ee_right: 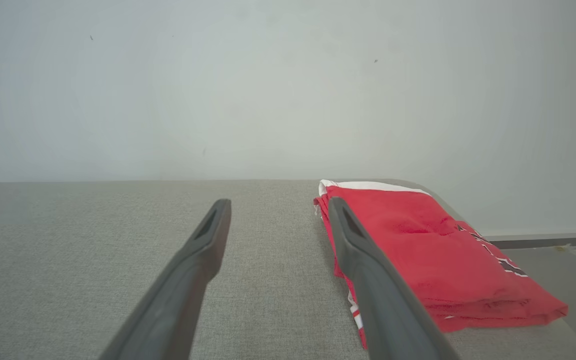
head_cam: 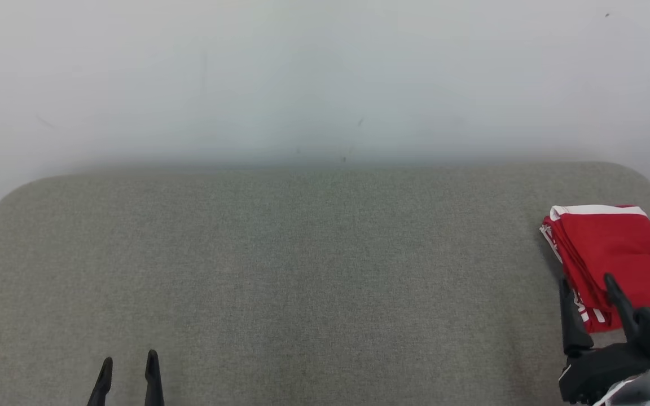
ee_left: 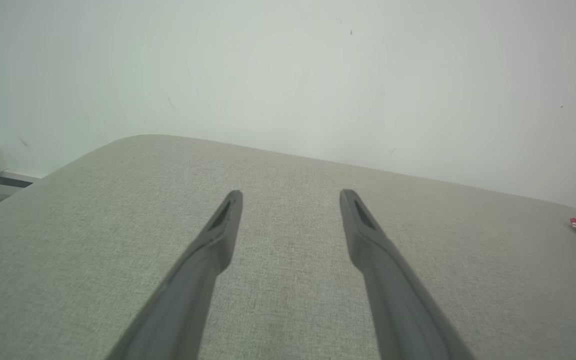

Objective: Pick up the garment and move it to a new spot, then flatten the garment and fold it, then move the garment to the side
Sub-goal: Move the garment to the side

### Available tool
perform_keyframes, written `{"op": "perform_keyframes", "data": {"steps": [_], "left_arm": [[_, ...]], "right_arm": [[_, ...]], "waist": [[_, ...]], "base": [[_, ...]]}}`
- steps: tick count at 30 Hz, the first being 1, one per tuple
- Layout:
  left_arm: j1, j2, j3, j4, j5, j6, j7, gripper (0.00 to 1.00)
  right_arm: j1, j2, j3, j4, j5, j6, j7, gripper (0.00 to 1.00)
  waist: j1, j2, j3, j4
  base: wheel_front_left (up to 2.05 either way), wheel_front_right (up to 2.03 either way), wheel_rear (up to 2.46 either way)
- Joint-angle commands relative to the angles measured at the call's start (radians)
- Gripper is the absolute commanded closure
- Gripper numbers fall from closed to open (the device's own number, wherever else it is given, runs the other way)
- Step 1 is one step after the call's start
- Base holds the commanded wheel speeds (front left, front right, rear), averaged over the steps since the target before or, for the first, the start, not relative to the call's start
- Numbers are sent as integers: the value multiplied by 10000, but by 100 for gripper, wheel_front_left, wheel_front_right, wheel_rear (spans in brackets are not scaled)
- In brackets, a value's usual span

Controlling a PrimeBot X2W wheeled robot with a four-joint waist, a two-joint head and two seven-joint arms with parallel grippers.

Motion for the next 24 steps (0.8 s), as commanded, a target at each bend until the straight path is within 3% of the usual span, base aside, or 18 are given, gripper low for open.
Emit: {"op": "perform_keyframes", "data": {"steps": [1, 12, 24], "left_arm": [[169, -45, 82, 71, -21, 4, -29, 0], [367, -157, 270, 600, 287, -247, -30, 0], [438, -197, 125, 733, 380, -386, -30, 0]], "right_arm": [[198, 120, 28, -65, 139, -24, -38, 0], [975, 1085, 610, 311, 87, -24, -489, 0], [1185, 1350, 535, 527, 79, -24, -842, 0]], "waist": [[3, 2, -368, 32], [3, 2, -701, -93], [3, 2, -762, -243]], "base": [[0, 0, 0], [0, 0, 0], [0, 0, 0]]}}
